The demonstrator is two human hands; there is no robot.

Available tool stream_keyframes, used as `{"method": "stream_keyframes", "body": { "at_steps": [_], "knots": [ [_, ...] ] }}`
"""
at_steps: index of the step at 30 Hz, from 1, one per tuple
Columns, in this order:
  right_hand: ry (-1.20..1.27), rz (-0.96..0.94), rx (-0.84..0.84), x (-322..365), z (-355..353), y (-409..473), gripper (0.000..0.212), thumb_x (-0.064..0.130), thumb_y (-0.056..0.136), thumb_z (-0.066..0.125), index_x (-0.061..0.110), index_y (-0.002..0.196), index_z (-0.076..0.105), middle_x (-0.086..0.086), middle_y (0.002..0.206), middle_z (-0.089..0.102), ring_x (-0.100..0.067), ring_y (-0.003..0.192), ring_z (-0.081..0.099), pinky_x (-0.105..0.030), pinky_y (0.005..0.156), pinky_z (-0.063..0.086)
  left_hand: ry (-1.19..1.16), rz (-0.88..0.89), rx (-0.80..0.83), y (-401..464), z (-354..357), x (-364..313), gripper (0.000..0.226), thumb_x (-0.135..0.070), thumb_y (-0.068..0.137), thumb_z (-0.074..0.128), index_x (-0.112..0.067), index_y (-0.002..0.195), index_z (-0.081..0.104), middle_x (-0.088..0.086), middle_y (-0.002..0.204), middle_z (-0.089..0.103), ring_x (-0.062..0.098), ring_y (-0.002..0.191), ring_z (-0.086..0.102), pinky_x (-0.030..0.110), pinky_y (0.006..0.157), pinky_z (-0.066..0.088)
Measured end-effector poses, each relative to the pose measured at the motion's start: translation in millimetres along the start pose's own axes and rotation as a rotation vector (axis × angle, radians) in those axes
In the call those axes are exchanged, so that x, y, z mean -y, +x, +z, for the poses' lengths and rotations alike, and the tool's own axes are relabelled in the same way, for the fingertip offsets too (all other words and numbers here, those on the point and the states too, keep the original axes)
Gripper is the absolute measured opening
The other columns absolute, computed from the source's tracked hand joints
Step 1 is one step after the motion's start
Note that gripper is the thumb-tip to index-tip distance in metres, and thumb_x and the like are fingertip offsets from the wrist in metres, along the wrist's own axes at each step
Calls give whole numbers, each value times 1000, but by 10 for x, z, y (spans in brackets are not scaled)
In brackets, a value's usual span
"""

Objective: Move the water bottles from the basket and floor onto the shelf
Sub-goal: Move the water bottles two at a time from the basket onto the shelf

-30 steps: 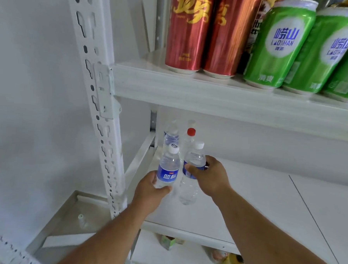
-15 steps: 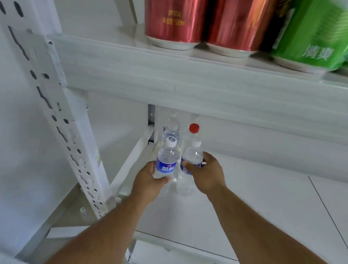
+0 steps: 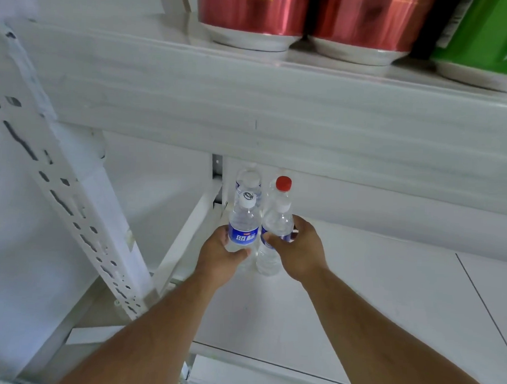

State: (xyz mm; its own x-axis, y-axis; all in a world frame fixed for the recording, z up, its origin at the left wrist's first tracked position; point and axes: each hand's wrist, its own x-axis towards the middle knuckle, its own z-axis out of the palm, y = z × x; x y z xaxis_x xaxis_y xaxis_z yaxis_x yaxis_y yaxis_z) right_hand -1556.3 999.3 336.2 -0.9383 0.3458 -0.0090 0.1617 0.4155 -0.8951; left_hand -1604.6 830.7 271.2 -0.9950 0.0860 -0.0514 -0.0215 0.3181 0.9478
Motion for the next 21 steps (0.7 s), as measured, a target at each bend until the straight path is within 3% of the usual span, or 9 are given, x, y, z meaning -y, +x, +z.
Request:
{"method": "stream_keyframes", "body": {
  "at_steps": [5, 9, 14, 16, 18, 21],
  "knots": [
    [-5, -4, -15, -22, 16, -3, 37, 32, 74, 80, 32, 107, 62, 15, 98, 66, -3, 85, 61, -15, 63, 42, 24, -5, 9, 48, 5, 6, 59, -22, 76, 83, -27, 126, 54, -16, 114, 58, 5, 99, 57, 13, 76, 40],
    [-6, -24, -14, -39, 7, 14, 38, 31, 75, 79, 31, 108, 62, 14, 101, 66, -3, 87, 61, -15, 65, 43, 25, -6, 18, 44, 1, 9, 55, -23, 77, 82, -30, 123, 52, -17, 114, 57, 0, 94, 56, 7, 69, 39],
    [-3, -21, -17, -45, 17, -2, 38, 31, 76, 79, 37, 107, 59, 19, 101, 63, 4, 87, 58, -12, 65, 40, 18, -17, 38, 10, 2, 29, 55, -20, 79, 79, -25, 127, 53, -16, 118, 56, 1, 102, 53, 11, 76, 39],
    [-2, -11, -21, -60, 16, -23, 35, 32, 76, 79, 44, 98, 54, 23, 97, 61, 10, 85, 57, -10, 63, 38, 35, -24, 45, -14, -7, 35, 57, -20, 80, 79, -23, 130, 52, -13, 123, 56, 3, 110, 52, 16, 85, 41],
    [-5, 1, -22, -62, 12, -52, 36, 32, 76, 78, 48, 93, 50, 24, 93, 59, 16, 84, 55, -9, 62, 37, 53, -39, 52, -51, -15, 39, 62, -21, 80, 79, -21, 135, 51, -9, 133, 56, 8, 123, 50, 29, 101, 43],
    [-10, 15, -15, -64, 4, -93, 40, 31, 77, 78, 45, 101, 49, 25, 93, 59, 10, 82, 57, -8, 62, 36, 79, -63, 48, -146, -30, 40, 68, -23, 80, 78, -22, 141, 46, -4, 139, 55, 14, 132, 48, 39, 109, 42]
  ]
}}
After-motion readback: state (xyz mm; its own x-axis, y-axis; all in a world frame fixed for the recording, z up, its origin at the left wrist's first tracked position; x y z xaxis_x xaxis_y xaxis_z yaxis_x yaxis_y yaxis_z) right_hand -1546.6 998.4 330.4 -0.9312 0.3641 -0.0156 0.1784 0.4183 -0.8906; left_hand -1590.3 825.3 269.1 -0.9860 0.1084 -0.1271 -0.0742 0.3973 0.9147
